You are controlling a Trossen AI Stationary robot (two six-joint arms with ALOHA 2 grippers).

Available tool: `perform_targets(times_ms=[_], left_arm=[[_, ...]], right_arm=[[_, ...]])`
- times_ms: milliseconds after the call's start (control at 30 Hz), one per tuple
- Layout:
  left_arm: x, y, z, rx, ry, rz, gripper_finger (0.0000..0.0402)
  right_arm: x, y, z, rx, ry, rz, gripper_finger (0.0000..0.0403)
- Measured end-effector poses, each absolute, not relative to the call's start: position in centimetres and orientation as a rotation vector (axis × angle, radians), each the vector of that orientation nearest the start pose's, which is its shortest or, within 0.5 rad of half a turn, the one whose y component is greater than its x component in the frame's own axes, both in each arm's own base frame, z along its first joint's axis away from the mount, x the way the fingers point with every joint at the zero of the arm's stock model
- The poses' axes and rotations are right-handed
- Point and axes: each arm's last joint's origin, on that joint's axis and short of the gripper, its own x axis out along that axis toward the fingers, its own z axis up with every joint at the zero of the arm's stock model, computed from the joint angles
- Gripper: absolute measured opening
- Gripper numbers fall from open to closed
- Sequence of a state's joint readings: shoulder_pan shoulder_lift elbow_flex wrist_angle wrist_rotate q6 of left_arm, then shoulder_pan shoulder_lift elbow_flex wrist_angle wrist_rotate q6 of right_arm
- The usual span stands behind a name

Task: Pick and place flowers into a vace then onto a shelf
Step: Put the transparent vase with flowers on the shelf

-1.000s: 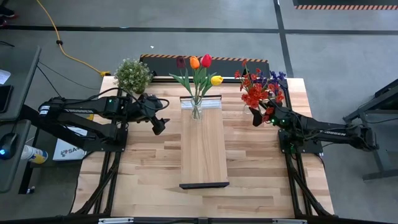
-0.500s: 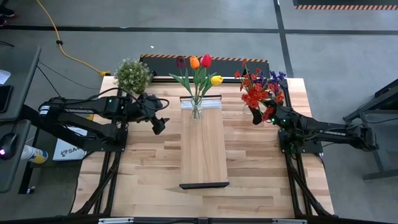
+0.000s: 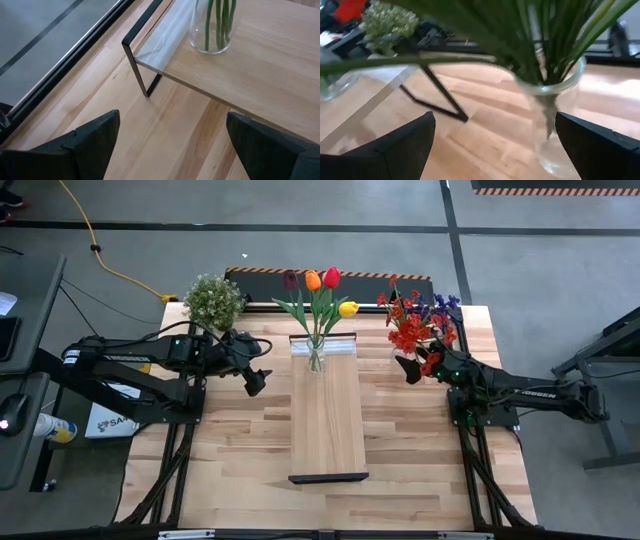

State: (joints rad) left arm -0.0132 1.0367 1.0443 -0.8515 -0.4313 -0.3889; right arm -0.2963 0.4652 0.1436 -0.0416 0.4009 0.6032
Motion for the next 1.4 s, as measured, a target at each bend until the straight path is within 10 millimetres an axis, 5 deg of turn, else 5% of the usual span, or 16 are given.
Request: perform_targets(times_ms=[400, 700, 933, 1400], left_arm=[[19.1, 1.0, 32.1, -0.165, 0.753, 0.552, 0.0397], [19.1, 1.1, 32.2, -0.134, 0.748, 0.572, 0.0397], [19.1, 1.1, 32.2, -0.135, 0.747, 0.573, 0.0397], [19.1, 1.1, 32.2, -0.111, 0.751, 0.572, 0.0397]], right_arm=[[11.3, -5.5, 16.8, 0.622, 0.186, -0.687, 0.0397], [11.5, -6.5, 20.4, 0.506, 0.397, -0.812, 0.0393], [12.6, -7.2, 19.1, 0.546, 0.532, -0.916, 0.0396], [12.6, -7.6, 18.8, 0.562, 0.451, -1.076, 0.0397]])
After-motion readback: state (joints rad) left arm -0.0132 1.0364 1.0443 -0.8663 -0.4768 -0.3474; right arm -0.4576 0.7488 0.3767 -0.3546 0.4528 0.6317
